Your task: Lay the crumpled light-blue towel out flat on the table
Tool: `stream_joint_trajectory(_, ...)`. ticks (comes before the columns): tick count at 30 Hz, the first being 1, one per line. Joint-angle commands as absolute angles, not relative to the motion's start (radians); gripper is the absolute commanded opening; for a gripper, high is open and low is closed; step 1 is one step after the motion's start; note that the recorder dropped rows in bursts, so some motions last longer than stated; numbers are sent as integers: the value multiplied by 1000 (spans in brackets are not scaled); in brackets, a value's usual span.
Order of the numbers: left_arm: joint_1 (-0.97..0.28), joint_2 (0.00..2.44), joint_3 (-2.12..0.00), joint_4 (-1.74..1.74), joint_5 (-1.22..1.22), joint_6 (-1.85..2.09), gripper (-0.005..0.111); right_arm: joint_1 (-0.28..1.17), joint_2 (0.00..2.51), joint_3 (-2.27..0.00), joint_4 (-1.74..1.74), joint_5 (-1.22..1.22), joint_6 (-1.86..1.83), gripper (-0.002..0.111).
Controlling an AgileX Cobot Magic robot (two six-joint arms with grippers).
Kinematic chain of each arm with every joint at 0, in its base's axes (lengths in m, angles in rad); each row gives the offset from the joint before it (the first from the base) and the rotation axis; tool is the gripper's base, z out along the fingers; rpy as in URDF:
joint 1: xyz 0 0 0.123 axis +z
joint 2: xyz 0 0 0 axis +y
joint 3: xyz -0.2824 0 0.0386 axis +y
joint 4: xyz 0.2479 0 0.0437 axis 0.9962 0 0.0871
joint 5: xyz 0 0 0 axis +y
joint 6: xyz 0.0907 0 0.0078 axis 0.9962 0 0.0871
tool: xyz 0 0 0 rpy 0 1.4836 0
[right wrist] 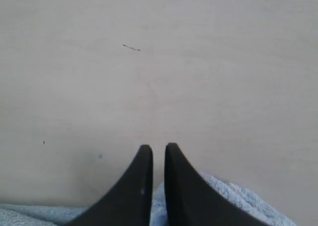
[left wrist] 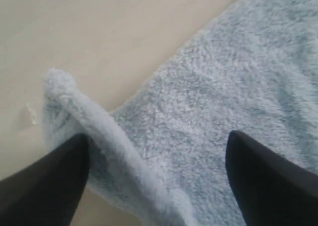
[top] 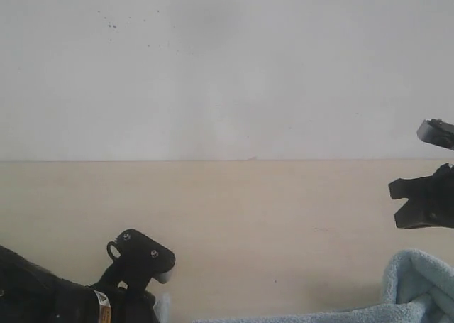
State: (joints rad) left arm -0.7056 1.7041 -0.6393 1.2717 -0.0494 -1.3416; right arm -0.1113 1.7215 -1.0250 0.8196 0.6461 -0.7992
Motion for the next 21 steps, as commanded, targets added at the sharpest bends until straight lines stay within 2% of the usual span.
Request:
stream_joint_trajectory(1, -710, 1752, -664, 1275, 56, -1335, 72, -119, 1708, -1021, 907, 651, -895, 9)
stream_joint_trajectory(3, -710, 1740, -668, 1275, 60, -1335, 68, -119, 1708, -1021, 929, 644, -915, 9)
stream_joint_trajectory(5, -708, 1717, -669, 1275, 66, -1335, 58, -119, 1708, -1021, 932, 637, -915, 9)
stream_joint_trajectory(10, -708, 1636, -669, 1275, 145, -1331, 9, -119, 1708, -1021, 932, 635, -916, 9)
stream_joint_trajectory(11, -708, 1619, -669, 1277, 163, -1320, 4, -119, 1708, -1021, 932, 635, -923, 9)
stream_joint_trajectory(15, -708, 1512, -669, 1276, 220, -1249, 4, -119, 1708, -1007, 788, 658, -1028, 9)
stream_joint_trajectory(21, -708, 1300, -669, 1274, 372, -1208, 4, -123, 1708, -913, 553, 503, -785, 9)
